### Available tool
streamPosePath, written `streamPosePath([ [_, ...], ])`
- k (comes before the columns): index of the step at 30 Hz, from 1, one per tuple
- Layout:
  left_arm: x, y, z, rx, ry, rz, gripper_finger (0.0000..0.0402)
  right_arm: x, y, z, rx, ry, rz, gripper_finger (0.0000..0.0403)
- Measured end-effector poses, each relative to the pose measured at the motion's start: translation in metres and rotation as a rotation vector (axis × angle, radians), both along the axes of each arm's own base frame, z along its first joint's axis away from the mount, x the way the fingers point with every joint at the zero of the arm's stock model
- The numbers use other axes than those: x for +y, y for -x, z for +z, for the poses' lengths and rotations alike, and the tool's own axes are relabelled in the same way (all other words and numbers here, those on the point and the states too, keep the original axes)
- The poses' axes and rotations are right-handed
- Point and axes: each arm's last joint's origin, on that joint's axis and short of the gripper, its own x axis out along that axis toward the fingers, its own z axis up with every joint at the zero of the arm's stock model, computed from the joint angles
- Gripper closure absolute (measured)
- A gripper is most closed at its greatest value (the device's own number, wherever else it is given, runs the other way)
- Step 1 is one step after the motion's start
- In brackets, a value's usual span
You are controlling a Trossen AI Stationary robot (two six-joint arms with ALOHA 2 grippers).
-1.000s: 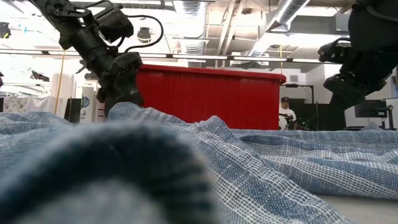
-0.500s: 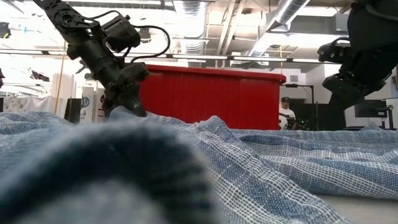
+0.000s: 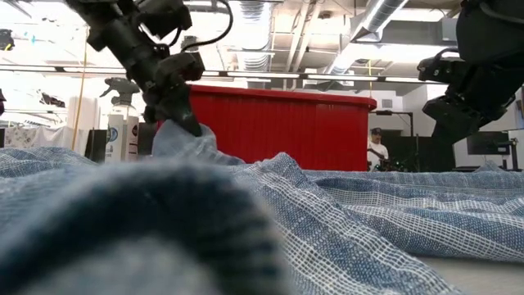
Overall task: Fold Laundry from Bin
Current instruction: Fold the patterned blue shirt
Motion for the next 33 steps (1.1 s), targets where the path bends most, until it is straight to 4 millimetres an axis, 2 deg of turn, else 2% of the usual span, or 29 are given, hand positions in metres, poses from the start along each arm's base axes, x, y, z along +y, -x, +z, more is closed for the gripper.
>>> streamPosePath([
  [11, -0.064, -0.001, 0.002, 0.041, -0.133, -0.087, 0.0401, 0.001, -0.002, 0.000, -0.027, -0.013, 0.001, 0.0216],
  [19, -0.105, 0.006, 0.001, 0.042, -0.133, -0.226, 0.0401, 0.004, -0.009, -0.009, -0.107, -0.055, 0.032, 0.0216],
  [27, -0.111, 0.010, -0.001, 0.047, -0.193, -0.195, 0.0400, -0.003, -0.010, -0.024, -0.174, -0.082, 0.008, 0.0216],
  [33, -0.105, 0.019, -0.020, 0.114, -0.264, -0.200, 0.0365, -0.009, -0.007, -0.030, -0.165, -0.075, -0.017, 0.0216],
])
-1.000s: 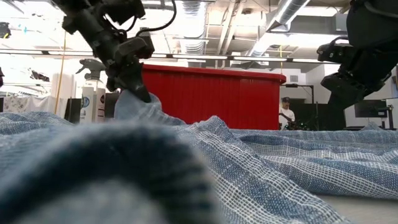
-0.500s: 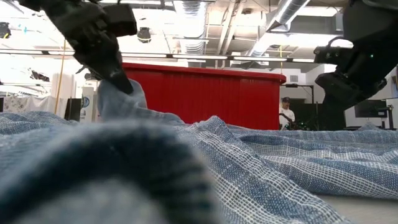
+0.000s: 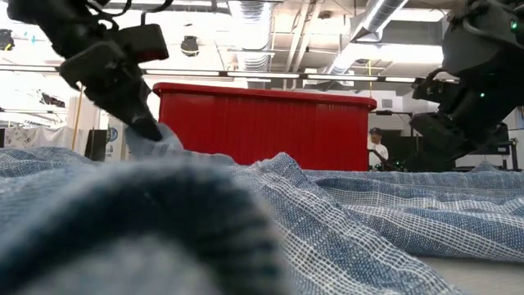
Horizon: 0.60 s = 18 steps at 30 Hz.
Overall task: Fold Laundry from Bin
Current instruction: Fold the patterned blue shirt
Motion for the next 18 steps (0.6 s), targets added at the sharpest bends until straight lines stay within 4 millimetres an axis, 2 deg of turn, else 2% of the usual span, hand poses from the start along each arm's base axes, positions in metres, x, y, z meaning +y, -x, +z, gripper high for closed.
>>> streamPosePath([
  [6, -0.004, 0.001, -0.007, 0.012, 0.100, -0.109, 0.0293, -0.007, 0.001, -0.005, -0.004, -0.001, -0.029, 0.0216],
  [12, -0.010, -0.009, 0.012, -0.041, 0.166, -0.193, 0.0214, -0.009, 0.001, -0.006, 0.006, 0.003, -0.029, 0.0216],
  [18, -0.010, -0.013, 0.026, -0.031, 0.129, -0.183, 0.0189, -0.009, 0.001, -0.006, 0.006, 0.003, -0.028, 0.0216],
])
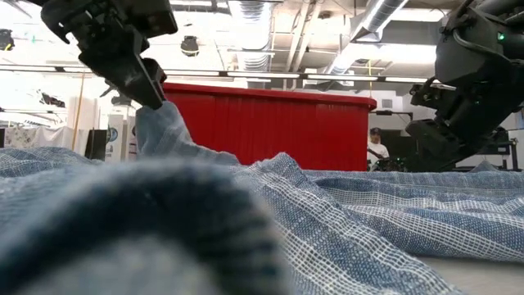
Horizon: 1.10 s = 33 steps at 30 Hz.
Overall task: Fold Laundry from Bin
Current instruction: Fold the patterned blue shirt
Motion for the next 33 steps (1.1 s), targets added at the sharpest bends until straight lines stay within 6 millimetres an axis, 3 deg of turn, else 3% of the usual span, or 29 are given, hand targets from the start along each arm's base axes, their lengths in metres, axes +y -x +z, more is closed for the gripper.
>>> streamPosePath([
  [11, 0.007, 0.017, -0.026, 0.294, -0.081, 0.114, 0.0190, 0.000, 0.000, 0.000, 0.000, 0.000, 0.000, 0.0216],
  [19, 0.002, 0.014, -0.020, 0.267, 0.063, 0.050, 0.0190, 0.000, 0.000, 0.000, -0.002, -0.001, 0.000, 0.0216],
  [33, -0.005, 0.018, -0.021, 0.272, 0.049, 0.068, 0.0190, -0.001, 0.005, -0.011, -0.013, -0.032, 0.005, 0.0216],
])
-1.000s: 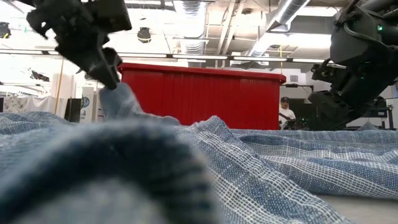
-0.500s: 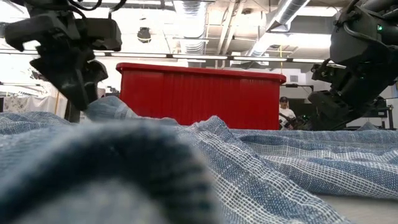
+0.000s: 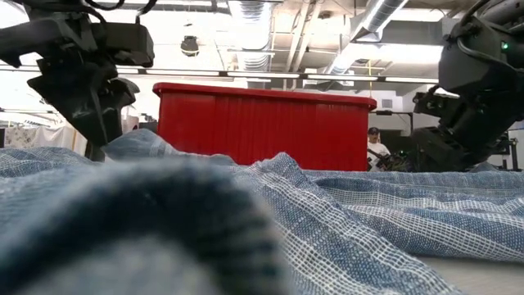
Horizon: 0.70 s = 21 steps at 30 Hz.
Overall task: Fold Laundry from Bin
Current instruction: Fold the patterned blue shirt
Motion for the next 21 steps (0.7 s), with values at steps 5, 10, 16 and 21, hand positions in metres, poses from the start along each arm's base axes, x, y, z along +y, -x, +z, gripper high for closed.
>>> streamPosePath([
  [5, -0.004, 0.001, 0.011, 0.030, -0.030, -0.005, 0.0190, 0.000, 0.000, 0.000, 0.016, 0.007, 0.017, 0.0216],
  [10, -0.006, -0.006, 0.046, 0.021, -0.080, -0.033, 0.0190, 0.000, 0.000, 0.000, 0.024, -0.004, 0.021, 0.0216],
  [16, 0.003, -0.005, 0.084, -0.114, -0.366, 0.092, 0.0190, 0.000, 0.000, -0.001, 0.027, -0.011, 0.022, 0.0216],
  [21, 0.037, 0.013, 0.087, -0.131, -0.382, 0.414, 0.0190, 0.000, 0.000, -0.001, 0.034, -0.011, 0.027, 0.0216],
])
